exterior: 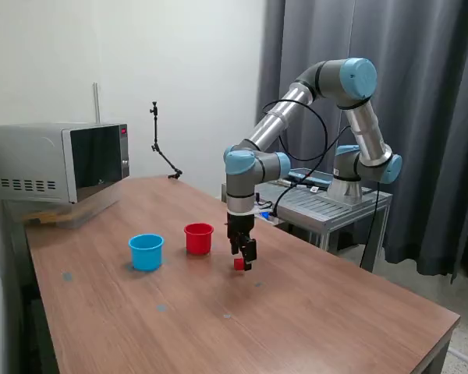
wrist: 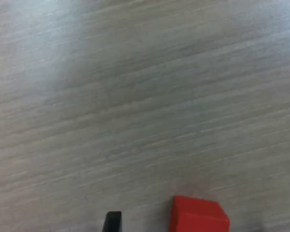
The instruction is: Place red objects in the red bin, and blue objects in the blue bin.
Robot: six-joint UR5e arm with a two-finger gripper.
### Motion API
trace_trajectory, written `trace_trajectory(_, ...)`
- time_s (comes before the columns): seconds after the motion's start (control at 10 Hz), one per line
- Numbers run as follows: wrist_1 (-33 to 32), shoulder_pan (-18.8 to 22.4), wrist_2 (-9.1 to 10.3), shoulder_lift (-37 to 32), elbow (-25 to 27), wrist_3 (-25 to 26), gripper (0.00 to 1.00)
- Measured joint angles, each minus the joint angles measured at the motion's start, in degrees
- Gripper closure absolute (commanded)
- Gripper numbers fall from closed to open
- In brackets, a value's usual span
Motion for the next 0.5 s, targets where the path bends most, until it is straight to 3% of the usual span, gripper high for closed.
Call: trace_trajectory(0.5,0.0,0.2,0.3,0.0,0.4,0.0,0.0)
